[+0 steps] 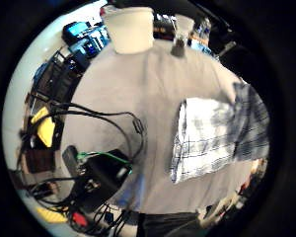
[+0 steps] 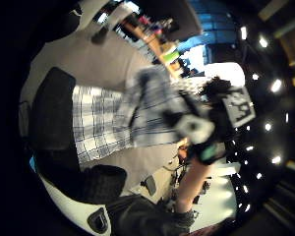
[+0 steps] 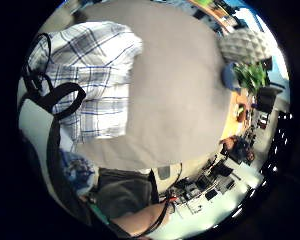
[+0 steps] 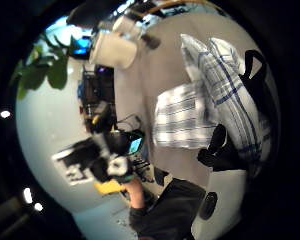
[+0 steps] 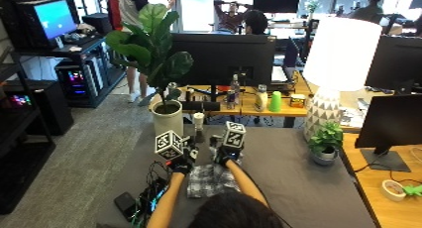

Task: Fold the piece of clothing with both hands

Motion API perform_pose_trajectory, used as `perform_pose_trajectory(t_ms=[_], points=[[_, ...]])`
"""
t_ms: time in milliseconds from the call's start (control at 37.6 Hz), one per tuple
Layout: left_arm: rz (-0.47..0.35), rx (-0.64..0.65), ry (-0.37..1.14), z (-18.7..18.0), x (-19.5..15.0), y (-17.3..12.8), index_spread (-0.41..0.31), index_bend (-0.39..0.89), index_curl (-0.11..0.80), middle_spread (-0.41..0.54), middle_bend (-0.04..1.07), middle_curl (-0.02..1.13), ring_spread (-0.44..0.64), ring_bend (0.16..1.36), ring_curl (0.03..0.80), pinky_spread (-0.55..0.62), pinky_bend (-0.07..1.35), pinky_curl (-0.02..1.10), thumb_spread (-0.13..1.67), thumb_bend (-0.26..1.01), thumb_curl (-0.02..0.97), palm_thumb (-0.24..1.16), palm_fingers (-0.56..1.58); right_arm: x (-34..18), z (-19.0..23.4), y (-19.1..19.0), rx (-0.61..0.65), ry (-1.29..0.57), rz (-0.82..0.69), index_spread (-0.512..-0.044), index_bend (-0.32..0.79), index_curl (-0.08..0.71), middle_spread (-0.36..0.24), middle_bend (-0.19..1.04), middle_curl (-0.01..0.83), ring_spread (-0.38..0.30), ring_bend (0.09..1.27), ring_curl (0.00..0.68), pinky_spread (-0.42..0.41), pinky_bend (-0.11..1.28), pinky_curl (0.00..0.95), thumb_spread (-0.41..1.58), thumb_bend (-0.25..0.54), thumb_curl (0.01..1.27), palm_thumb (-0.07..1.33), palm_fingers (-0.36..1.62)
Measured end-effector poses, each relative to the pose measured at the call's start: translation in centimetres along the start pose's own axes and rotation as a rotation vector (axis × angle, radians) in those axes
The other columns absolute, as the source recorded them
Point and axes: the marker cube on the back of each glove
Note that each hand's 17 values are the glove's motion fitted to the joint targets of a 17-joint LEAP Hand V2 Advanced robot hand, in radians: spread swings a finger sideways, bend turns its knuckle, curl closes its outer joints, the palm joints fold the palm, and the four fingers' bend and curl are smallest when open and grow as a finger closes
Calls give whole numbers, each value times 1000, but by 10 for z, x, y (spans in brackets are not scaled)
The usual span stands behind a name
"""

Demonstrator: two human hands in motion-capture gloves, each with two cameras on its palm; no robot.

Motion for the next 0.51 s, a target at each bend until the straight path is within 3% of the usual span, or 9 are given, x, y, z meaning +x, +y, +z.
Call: perform_pose_trajectory(t_ms=[106,293,399,506], points=[[-20,33,35,-30,-8,2,-87,192,385,59,156,278,112,533,324,88,417,383,1453,43,222,211,411,-58,51,7,50,30,-155,-209,156,371,-163,460,540,-233,720,504,-241,764,531,490,-23,580,1016,1291],[-45,16,13,-49,-26,15,-107,243,414,40,168,288,96,481,312,62,361,367,1517,58,216,228,506,-114,140,3,-58,107,-263,-214,92,352,-167,478,555,-233,779,521,-245,832,549,520,-18,610,1046,1223],[-65,11,10,-47,-38,16,-111,233,421,36,164,294,92,463,312,56,341,365,1536,62,214,231,520,-120,146,7,-55,40,-289,-213,38,317,-159,451,551,-231,787,522,-251,856,546,561,-32,615,1023,1119],[-80,9,7,-44,-44,15,-110,223,427,33,153,295,94,454,313,52,325,363,1548,64,211,232,531,-112,124,11,-58,-96,-297,-206,-3,269,-139,448,550,-223,807,523,-260,866,536,759,-34,591,944,1106]])
